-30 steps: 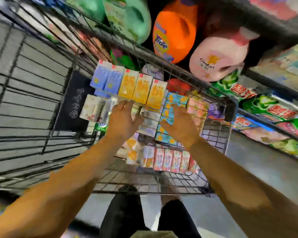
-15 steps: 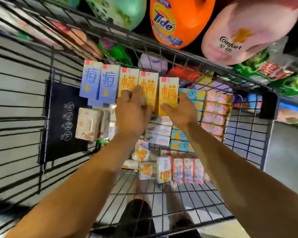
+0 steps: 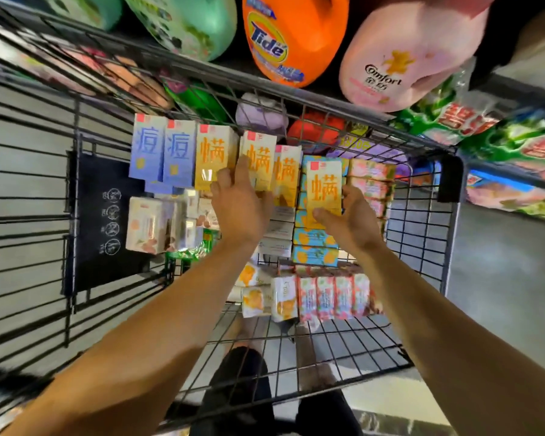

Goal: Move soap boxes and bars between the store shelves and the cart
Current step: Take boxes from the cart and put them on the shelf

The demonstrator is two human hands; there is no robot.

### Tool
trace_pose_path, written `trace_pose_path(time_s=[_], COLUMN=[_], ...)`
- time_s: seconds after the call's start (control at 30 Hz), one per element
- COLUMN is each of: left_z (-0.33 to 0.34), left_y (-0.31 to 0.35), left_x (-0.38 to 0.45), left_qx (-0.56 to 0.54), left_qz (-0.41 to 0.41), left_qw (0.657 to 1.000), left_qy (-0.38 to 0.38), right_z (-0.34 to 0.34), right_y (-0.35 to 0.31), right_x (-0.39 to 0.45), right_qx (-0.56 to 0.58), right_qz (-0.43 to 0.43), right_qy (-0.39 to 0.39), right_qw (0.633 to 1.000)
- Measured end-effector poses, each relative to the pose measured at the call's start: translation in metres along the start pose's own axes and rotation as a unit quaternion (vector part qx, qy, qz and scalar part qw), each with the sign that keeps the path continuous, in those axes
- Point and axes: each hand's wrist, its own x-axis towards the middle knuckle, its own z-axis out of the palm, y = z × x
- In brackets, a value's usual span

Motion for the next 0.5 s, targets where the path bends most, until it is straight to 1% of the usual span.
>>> trace_pose_path(time_s=[0.07, 0.13, 0.27, 0.4, 0.5], left_z=[0.001, 0.001, 0.004, 0.011, 0.006], left_y=[0.004, 0.006, 0.008, 0.009, 0.013], left_x=[0.004, 0.008, 0.003, -0.007, -0.006], left_qx=[-0.043, -0.041, -0.025, -0.09, -0.129], left_qz=[-0.025, -0.035, -0.011, 0.004, -0.012], left_qw=[0.999, 0.998, 0.999, 0.996, 0.991], left_qy=[0.008, 0.007, 0.017, 0.027, 0.042], right_z=[-0.003, -0.003, -0.001, -0.002, -0.004], right_y=[-0.001, 0.001, 0.003, 0.006, 0.007], right_x=[-0.002, -0.003, -0.006, -0.011, -0.017], right_qx=[0.012, 0.023, 0.035, 0.039, 0.046], right_qz=[-0.001, -0.016, -0.04, -0.038, -0.033], right_qy=[0.0, 0.001, 0.009, 0.017, 0.019], right_qw=[1.0, 1.0, 0.999, 0.998, 0.998])
